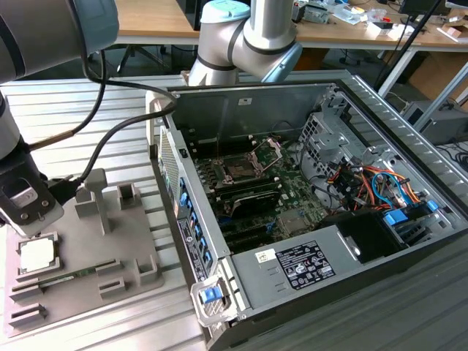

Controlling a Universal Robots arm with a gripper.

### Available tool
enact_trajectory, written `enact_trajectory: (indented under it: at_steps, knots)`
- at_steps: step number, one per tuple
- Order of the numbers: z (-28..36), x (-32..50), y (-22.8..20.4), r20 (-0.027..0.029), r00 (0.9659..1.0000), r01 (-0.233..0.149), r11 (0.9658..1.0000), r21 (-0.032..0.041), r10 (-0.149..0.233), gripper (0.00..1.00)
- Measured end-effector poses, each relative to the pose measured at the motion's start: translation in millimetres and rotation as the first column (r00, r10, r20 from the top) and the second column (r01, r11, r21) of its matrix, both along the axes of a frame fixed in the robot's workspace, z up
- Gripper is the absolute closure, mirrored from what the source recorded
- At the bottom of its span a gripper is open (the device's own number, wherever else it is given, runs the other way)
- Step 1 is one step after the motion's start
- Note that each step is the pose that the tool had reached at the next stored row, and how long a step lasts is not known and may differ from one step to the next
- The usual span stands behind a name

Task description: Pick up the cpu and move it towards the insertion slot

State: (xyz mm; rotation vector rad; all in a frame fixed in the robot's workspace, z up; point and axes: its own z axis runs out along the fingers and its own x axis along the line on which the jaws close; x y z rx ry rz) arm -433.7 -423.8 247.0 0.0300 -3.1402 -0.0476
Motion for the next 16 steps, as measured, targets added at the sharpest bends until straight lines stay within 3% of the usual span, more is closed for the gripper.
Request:
enact_trajectory:
  at_steps: [5,9,16]
  knots:
    - [-0.8,-1.1,-2.5,0.0000,1.0000,-0.005,1.0000,0.0000,0.005,0.89]
    - [-1.2,-1.9,-3.1,0.0000,0.9993,-0.037,0.9993,0.0000,0.037,0.89]
    - [-1.9,-3.7,-3.2,0.0000,0.9993,-0.037,0.9993,0.0000,0.037,0.89]
